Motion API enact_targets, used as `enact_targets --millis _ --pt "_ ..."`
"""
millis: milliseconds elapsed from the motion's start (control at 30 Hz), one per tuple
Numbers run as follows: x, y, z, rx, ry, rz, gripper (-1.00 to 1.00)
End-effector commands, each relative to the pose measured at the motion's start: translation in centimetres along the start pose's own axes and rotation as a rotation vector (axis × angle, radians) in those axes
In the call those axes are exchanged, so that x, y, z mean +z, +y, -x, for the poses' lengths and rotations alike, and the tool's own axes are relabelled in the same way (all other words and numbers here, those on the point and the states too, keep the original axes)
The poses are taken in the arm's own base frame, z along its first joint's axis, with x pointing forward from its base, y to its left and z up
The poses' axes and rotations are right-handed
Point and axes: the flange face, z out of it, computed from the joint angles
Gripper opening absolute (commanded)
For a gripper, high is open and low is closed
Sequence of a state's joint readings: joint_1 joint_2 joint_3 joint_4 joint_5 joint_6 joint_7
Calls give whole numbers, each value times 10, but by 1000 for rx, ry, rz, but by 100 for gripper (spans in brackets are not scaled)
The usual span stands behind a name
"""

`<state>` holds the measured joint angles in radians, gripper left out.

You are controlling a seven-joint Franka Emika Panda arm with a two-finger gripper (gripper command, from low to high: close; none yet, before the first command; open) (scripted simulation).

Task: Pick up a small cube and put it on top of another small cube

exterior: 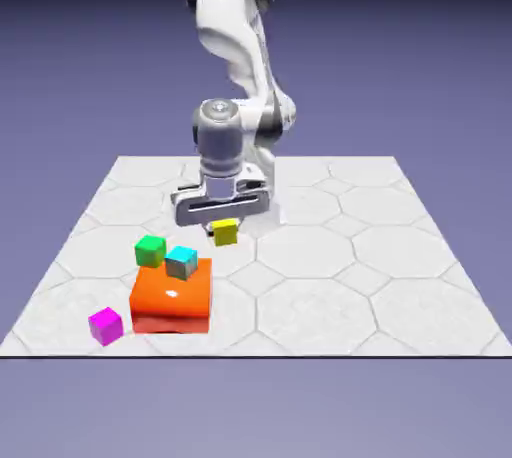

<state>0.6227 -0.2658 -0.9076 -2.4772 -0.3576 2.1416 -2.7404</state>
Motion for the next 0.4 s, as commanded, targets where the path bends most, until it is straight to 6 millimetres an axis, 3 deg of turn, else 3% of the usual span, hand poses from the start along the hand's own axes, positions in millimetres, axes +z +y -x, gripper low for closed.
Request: enact_targets --millis 0,67,233,267,300,333,367 --pt "-5 -21 5 -15 4 -10 -100" --pt "-5 -25 6 -17 5 -12 -100" --pt "59 -23 9 -18 7 -11 -100" --pt "64 -23 8 -16 6 -12 -100" --pt "64 -23 8 -16 6 -12 100" --pt "64 -23 8 -16 6 -12 100" --pt "52 -22 9 -19 9 -9 100"
